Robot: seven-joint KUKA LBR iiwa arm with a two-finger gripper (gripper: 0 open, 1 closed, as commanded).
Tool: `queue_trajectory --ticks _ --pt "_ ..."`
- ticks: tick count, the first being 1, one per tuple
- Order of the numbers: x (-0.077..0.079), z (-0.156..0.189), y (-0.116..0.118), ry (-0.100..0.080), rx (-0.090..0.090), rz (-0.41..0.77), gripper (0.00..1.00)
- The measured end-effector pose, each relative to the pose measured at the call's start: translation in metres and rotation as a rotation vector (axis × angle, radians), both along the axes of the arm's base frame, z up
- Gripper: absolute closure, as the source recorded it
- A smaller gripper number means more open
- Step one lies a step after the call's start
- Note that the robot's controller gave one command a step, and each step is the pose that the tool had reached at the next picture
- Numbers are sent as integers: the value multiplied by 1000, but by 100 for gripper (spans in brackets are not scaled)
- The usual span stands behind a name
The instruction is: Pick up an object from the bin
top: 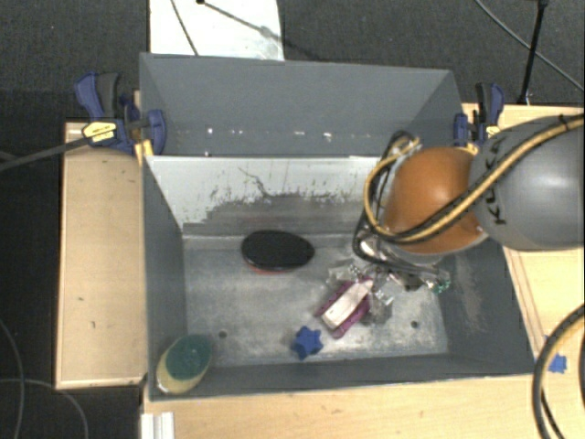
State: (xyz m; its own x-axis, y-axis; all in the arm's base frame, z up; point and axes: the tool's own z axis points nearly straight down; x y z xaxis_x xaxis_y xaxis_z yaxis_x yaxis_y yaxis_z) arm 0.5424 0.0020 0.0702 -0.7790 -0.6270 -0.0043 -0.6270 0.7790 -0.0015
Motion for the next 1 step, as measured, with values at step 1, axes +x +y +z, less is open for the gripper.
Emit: queue_trajectory --ticks 1 --pt "0 0 0 0 0 1 100"
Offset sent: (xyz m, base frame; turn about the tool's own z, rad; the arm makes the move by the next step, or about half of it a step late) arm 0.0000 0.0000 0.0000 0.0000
